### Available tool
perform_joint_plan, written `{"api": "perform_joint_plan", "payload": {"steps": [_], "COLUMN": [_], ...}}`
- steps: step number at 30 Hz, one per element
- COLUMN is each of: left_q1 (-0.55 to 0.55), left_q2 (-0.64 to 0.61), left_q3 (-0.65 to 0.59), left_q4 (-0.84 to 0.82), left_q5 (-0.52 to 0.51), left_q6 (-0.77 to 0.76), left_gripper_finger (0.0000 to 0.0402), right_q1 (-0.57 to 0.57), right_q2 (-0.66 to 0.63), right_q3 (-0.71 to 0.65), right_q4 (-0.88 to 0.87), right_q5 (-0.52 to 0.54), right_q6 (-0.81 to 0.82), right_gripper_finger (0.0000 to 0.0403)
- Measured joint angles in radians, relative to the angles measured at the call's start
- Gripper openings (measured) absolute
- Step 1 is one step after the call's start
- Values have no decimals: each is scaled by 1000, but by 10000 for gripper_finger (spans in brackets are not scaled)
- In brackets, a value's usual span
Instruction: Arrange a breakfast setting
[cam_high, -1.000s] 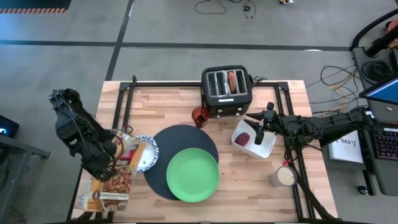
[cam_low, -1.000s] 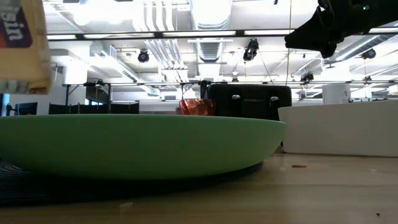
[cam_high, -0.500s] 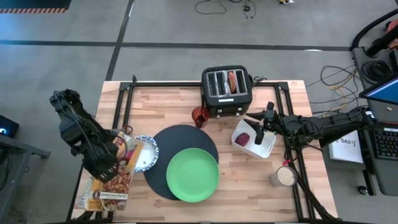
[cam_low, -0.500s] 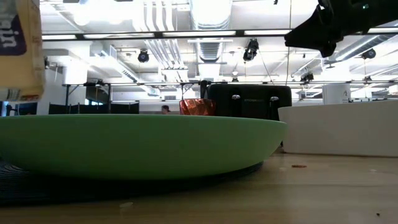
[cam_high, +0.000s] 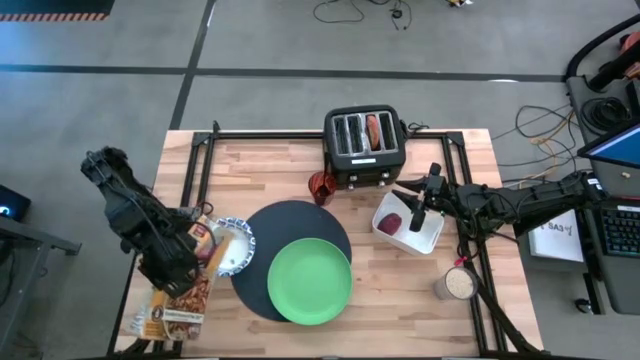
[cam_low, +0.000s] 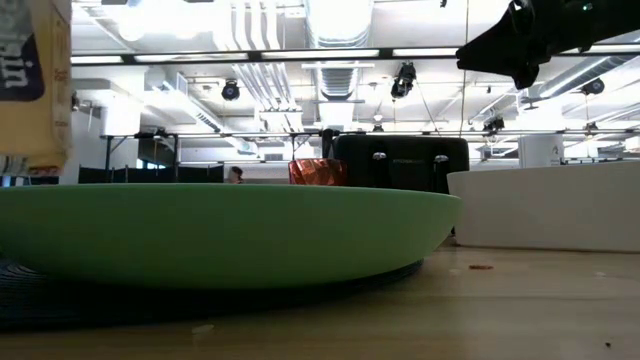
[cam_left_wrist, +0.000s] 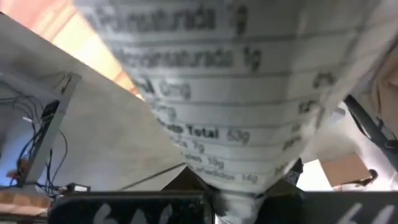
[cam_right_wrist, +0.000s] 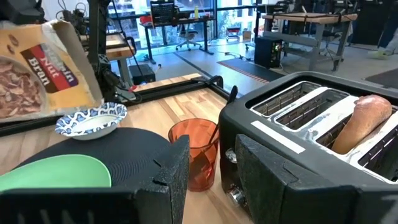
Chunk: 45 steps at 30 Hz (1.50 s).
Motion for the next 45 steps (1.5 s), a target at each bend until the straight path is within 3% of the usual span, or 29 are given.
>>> {"api": "perform_joint_plan", "payload": {"steps": [3,6,9,16,21,26,31,37,45], "left_q1": [12,25,43,41,11,-7,-7,18,162], "left_q2": [23,21,29,22,19,-2,-19,-36,-50], "left_q3": [3,-7,-4,0,66,115,120,109,28], "left_q4": [1,-24,14,8,-35,-32,-39,-37,-35], "left_q5": [22,60,47,-5,-245,-556,-763,-1226,-1493], "left_q6": [84,50,137,180,265,308,381,465,501], "left_gripper_finger": [0,0,0,0,0,0,0,0,0], "right_q1": [0,0,0,0,0,0,0,0,0], "right_q2": [-1,0,-1,7,7,7,7,7,7], "right_q3": [0,0,0,0,0,0,0,0,0], "right_q4": [0,0,0,0,0,-2,-5,-8,-8], "right_q5": [0,1,0,0,0,0,0,0,0], "right_q6": [-2,-3,-3,-3,-14,-14,-13,-13,-10], "right_gripper_finger": [121,121,121,121,121,121,121,121,121]}}
